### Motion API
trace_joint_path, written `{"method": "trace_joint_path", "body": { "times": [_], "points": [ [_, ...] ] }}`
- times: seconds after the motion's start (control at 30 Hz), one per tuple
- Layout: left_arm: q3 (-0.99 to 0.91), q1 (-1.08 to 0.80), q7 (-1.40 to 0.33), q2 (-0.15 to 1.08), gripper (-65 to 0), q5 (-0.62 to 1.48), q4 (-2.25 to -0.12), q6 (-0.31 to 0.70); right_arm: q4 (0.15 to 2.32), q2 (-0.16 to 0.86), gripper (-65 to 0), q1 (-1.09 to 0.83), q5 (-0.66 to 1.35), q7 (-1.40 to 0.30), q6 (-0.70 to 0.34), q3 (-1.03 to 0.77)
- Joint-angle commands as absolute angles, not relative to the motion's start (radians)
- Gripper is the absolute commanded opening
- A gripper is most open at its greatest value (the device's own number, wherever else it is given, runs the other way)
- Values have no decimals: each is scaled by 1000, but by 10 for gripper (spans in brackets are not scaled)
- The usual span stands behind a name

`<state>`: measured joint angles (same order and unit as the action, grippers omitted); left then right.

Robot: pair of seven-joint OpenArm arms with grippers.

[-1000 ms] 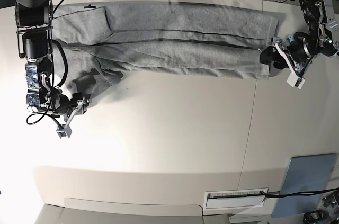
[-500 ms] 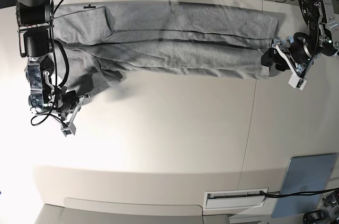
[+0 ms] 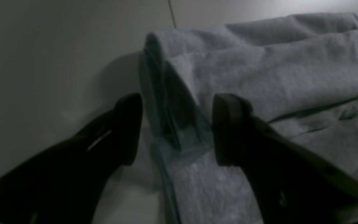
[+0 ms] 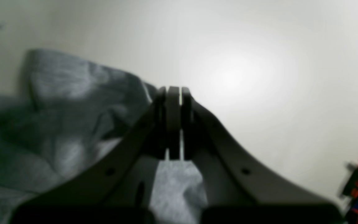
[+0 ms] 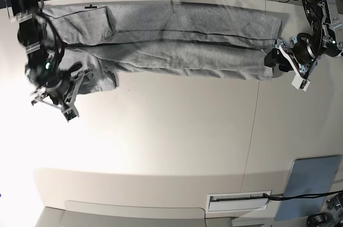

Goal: Fold the T-shirt properly
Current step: 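Release the hem and reposition the right gripper at the sleeve end, then fold the sleeve end inward with the right gripper and press it flat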

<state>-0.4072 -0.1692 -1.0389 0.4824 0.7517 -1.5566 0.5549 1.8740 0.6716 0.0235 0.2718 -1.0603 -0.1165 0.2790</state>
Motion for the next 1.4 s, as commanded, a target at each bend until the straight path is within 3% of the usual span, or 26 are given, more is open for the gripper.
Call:
{"method": "trace_joint_path", "body": {
  "times": [0.0,0.43,0.7,0.93,1.2,1.3,1.37],
  "points": [
    [-415,-159,-1024,501,-285,769,-1571,558,1933,698,-650,-7,249,-1047,-106,268],
    [-415,-159,-1024,501,-285,770,-1571,559,2350,695,-650,-442,194,-1044,-78,268],
    [-415,-159,-1023,501,-285,770,-1571,559,2356,695,-650,-609,227,-1008,-86,268],
    [-415,-159,-1021,501,-285,770,-1571,559,2356,695,-650,-632,238,-981,-89,268],
    [-415,-159,-1021,501,-285,770,-1571,559,2356,695,-649,-632,227,-915,-304,268],
    [-415,-158,-1021,501,-285,770,-1571,559,2356,695,-475,-632,226,-883,-302,268],
    [-415,-158,-1021,501,-285,770,-1571,559,2356,696,-407,-632,227,-869,-303,268]
  ]
}}
